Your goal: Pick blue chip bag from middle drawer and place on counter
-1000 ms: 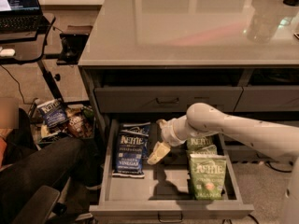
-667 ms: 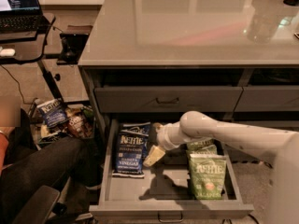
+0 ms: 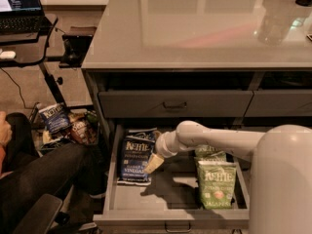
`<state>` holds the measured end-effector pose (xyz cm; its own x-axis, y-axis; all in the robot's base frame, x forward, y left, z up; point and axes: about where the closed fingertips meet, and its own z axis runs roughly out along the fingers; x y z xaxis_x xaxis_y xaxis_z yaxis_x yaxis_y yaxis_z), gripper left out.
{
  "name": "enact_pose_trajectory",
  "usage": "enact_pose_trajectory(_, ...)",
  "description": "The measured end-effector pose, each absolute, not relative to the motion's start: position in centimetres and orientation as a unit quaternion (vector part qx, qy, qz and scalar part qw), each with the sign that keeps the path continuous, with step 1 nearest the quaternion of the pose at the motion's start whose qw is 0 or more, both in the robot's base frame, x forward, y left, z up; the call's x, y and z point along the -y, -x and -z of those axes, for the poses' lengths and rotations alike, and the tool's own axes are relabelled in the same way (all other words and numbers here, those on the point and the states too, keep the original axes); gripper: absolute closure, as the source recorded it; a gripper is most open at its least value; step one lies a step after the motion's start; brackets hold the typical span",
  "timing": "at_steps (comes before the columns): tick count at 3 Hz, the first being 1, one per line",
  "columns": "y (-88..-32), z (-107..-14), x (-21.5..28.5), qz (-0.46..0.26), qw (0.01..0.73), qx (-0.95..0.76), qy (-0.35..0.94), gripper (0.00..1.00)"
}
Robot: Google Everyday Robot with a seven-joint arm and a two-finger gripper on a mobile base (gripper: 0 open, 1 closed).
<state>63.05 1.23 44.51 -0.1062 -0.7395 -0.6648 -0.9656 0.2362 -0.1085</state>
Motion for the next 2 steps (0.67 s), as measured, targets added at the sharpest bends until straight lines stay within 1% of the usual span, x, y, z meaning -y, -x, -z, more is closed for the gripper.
enact_pose_trajectory(2, -63.8, -40.9, -5.1, -0.199, 0.291, -0.7, 0.621, 0.0)
